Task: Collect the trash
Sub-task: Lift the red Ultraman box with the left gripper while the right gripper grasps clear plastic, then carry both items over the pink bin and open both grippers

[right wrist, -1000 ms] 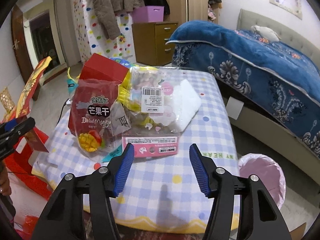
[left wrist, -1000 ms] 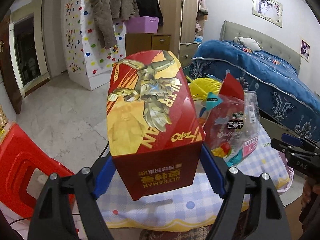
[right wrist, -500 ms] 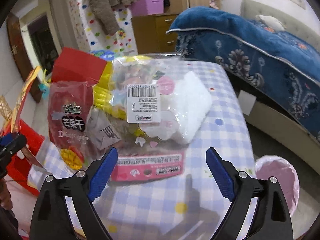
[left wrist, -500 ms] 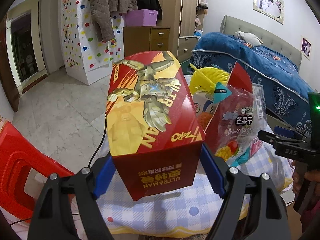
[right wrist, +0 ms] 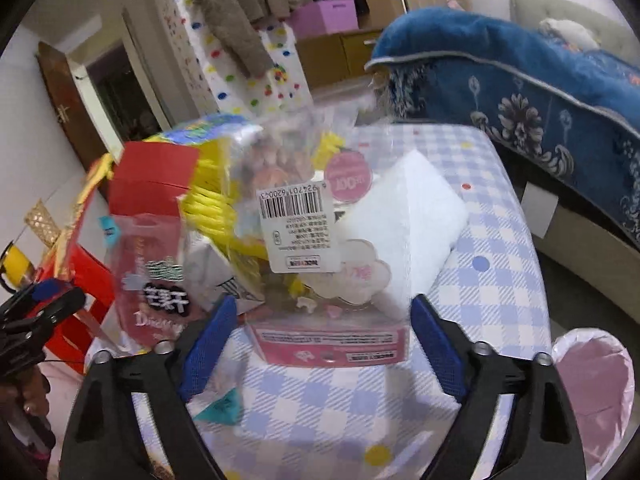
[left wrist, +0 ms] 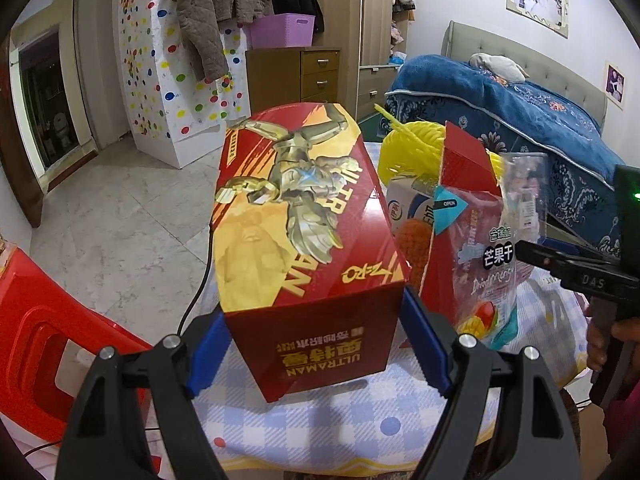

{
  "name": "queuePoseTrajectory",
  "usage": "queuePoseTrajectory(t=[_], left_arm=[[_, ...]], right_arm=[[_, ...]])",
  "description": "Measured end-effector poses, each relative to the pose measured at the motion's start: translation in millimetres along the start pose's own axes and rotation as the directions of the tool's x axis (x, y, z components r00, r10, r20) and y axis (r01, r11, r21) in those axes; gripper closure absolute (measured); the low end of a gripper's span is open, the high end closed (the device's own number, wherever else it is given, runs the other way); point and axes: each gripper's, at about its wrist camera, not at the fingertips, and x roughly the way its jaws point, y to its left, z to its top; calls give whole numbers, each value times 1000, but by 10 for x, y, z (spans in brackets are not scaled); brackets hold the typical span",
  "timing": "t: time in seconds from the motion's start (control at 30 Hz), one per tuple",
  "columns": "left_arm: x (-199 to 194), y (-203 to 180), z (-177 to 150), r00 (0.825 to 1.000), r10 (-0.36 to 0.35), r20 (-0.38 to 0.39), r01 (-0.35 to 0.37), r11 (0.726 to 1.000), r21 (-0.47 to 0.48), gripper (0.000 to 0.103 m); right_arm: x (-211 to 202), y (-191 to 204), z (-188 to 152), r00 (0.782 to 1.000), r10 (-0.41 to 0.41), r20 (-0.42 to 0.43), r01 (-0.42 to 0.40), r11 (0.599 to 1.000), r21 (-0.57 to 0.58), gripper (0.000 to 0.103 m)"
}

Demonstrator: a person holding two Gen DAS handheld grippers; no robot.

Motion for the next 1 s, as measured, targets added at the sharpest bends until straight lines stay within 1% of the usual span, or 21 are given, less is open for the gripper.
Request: queuePoseTrajectory(t=[0.03, 0.07, 0.1, 0.13, 0.17, 0.2, 0.23, 0.27, 0.33, 0.43, 0.5, 0.57, 0.77, 0.83, 0.9, 1.0], left_arm=[[-6, -7, 3, 1000, 0, 0, 0, 1000, 1, 26], [-12, -16, 2, 1000, 0, 0, 0, 1000, 2, 26], [-20, -22, -2, 1000, -2, 1, 2, 1000, 2, 26], [-38, -28, -7, 1000, -3, 2, 3, 1000, 3, 26], [-50, -32, -13, 1000, -2, 3, 2, 1000, 3, 26], [-72, -31, -17, 1000, -1, 5, 1, 1000, 2, 26], [-87, -32, -21, 1000, 0, 7, 0, 1000, 2, 26], [-109, -29, -26, 1000, 2, 10, -2, 1000, 3, 26], [-149, -34, -36, 1000, 6, 16, -6, 1000, 3, 26], [-213, -46, -48, 1000, 7, 26, -7, 1000, 6, 26], [-242, -51, -57, 1000, 5, 30, -5, 1000, 6, 26], [-278, -59, -56, 999, 3, 36, -3, 1000, 8, 26], [-392, -85, -44, 998, -5, 58, 4, 1000, 18, 26], [-463, -116, -33, 997, -21, 72, 19, 999, 26, 26], [-551, -188, -3, 994, -45, 96, 41, 998, 45, 26], [-698, -403, 79, 982, -137, 127, 127, 989, 80, 26]], right_arm=[[-33, 2, -2, 1000, -6, -3, 6, 1000, -5, 38], [-53, 4, -4, 1000, -8, -6, 8, 1000, -8, 41], [-69, 8, -4, 1000, -3, -10, 3, 1000, -11, 47], [-75, 7, -9, 1000, -4, -17, 4, 1000, -13, 47], [-81, 13, -17, 1000, -10, -20, 9, 1000, -16, 51], [-93, 15, -23, 1000, -17, -18, 16, 1000, -20, 62], [-105, 8, -26, 1000, -22, -19, 22, 1000, -21, 70], [-112, 5, -26, 999, -27, -20, 26, 999, -18, 74], [-167, 10, -39, 999, -37, -11, 37, 999, -12, 91], [-242, -44, -42, 999, -42, 3, 42, 999, 11, 101], [-308, -65, -50, 999, -49, 16, 48, 999, 16, 103], [-396, -62, -66, 998, -56, 34, 55, 998, 19, 103], [-700, -153, -111, 986, -143, 80, 140, 989, 51, 103], [-802, -195, -142, 983, -165, 85, 159, 985, 73, 103], [-937, -255, -194, 978, -189, 93, 180, 979, 101, 103], [-1106, -322, -276, 971, -218, 96, 204, 969, 139, 103]])
